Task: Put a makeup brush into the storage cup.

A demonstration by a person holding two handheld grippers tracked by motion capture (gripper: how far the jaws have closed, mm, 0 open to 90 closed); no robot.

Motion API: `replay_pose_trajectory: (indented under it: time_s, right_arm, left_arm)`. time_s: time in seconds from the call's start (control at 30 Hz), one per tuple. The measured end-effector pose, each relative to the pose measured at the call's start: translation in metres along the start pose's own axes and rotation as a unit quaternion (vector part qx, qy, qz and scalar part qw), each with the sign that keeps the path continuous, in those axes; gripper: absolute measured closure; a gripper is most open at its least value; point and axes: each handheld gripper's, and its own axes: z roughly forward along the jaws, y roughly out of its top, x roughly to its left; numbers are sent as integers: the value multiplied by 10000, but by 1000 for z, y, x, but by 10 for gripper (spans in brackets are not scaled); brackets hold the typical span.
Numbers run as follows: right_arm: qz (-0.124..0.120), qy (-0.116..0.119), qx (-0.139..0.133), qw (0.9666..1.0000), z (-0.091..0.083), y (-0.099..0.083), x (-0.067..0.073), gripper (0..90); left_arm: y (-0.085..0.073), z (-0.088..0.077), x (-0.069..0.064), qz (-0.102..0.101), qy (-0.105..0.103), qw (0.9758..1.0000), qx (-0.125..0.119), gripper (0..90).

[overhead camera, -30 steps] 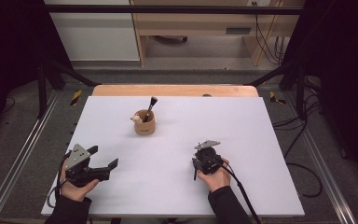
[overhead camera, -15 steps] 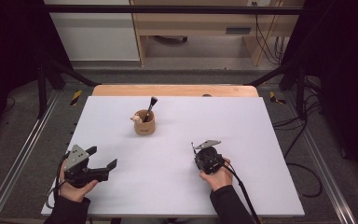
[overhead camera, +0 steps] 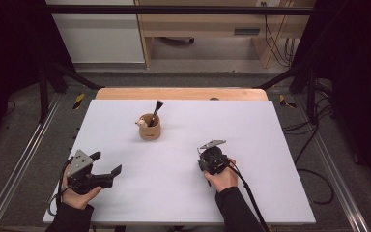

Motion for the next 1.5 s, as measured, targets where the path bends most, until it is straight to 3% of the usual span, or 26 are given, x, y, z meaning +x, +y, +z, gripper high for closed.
replay_pose_trajectory:
  time_s: [0.23,0.57,0.6,0.63,0.87,1.13,1.4,1.5]
  right_arm:
    - [-7,84,38,10000,1,1,-2,818]
    - [-235,186,86,9995,0,0,-5,854]
    - [-103,217,112,9996,0,1,-4,852]
    - [-180,219,94,9996,0,1,-6,847]
    - [-91,258,77,9996,-9,4,-9,686]
    - [-277,265,479,9981,-23,18,-8,575]
    - [-551,313,973,9932,-19,23,-6,597]
    - [-546,331,1124,9916,-16,23,-6,619]
  left_arm:
    - [0,1,-1,27,-16,10000,18,84]
    - [0,2,-1,31,-22,10000,39,84]
    - [-1,2,-1,34,-25,10000,47,84]
    - [-1,2,-1,33,-31,10000,49,84]
    - [0,2,-1,42,-33,10000,46,84]
    - [0,1,0,37,-24,10000,17,82]
    - [0,1,-1,35,-30,10000,15,82]
    - [0,1,-1,37,-35,10000,11,82]
